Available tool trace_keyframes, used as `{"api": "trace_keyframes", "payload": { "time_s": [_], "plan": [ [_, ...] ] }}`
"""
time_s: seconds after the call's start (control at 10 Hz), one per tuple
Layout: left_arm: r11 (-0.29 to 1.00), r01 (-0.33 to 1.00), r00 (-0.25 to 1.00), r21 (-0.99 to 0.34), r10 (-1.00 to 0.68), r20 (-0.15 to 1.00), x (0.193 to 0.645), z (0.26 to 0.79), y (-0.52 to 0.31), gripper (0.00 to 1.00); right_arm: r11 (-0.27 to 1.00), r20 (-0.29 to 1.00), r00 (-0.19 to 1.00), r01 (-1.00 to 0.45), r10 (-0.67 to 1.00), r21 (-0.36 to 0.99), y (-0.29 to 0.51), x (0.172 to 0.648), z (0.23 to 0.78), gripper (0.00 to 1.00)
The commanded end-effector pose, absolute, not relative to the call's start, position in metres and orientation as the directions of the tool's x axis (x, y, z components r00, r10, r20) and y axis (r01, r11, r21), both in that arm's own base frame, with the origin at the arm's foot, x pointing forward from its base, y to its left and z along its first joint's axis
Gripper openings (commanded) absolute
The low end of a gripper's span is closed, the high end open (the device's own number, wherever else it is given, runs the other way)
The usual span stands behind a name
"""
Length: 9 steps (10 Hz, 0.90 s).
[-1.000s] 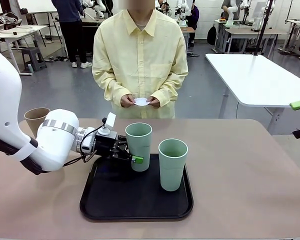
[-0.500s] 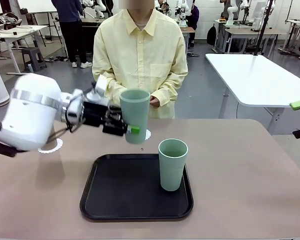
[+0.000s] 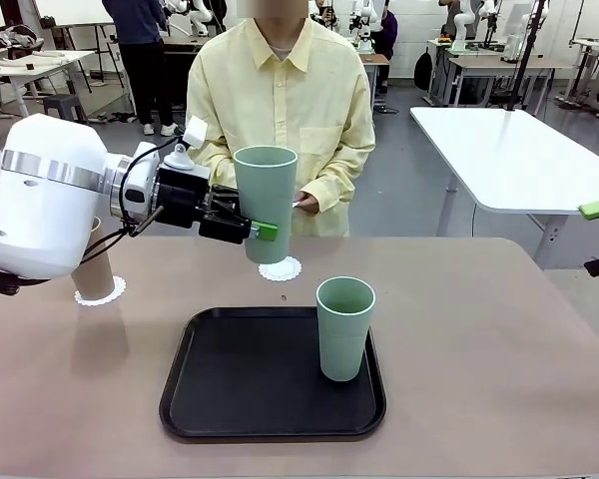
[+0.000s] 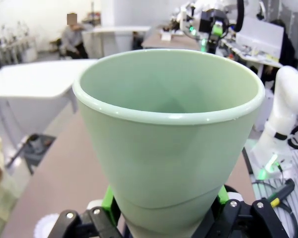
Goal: Place coasters on the table and set cups on them.
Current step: Take one Reusable plastic cup from the Flat Tray and place it on a coaster set by the human.
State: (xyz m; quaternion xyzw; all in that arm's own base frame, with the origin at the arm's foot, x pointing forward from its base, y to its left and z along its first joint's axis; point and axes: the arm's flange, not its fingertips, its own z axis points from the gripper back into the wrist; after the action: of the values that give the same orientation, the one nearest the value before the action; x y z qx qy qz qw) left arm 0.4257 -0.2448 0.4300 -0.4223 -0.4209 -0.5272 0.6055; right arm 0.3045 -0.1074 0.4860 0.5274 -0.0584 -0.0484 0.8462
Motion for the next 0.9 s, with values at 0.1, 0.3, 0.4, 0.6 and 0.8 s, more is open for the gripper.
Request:
{"api": "trace_keyframes", "payload": {
  "time_s": [0.1, 0.3, 0.4, 0.6, 0.8],
  "plan": [
    [0.137, 0.989, 0.098, -0.059, -0.295, 0.950, 0.463, 0.426, -0.252, 0.84, 0.407, 0.071, 0.987, -0.005, -0.147, 0.913, -0.106, 0.308, 0.487, 1.00],
    [0.210, 0.976, 0.116, -0.055, -0.289, 0.950, 0.529, 0.405, -0.266, 0.84, 0.407, 0.071, 0.987, -0.005, -0.147, 0.913, -0.106, 0.308, 0.487, 1.00],
    [0.198, 0.978, 0.116, -0.060, -0.283, 0.952, 0.550, 0.389, -0.274, 0.84, 0.407, 0.071, 0.987, -0.005, -0.147, 0.913, -0.106, 0.308, 0.487, 1.00],
    [0.196, 0.976, 0.148, -0.098, -0.261, 0.954, 0.587, 0.358, -0.284, 0.84, 0.407, 0.071, 0.987, -0.005, -0.147, 0.913, -0.106, 0.308, 0.487, 1.00],
    [0.181, 0.980, 0.120, -0.076, -0.242, 0.963, 0.603, 0.346, -0.285, 0.84, 0.407, 0.071, 0.987, -0.005, -0.147, 0.913, -0.106, 0.308, 0.487, 1.00]
  ]
}}
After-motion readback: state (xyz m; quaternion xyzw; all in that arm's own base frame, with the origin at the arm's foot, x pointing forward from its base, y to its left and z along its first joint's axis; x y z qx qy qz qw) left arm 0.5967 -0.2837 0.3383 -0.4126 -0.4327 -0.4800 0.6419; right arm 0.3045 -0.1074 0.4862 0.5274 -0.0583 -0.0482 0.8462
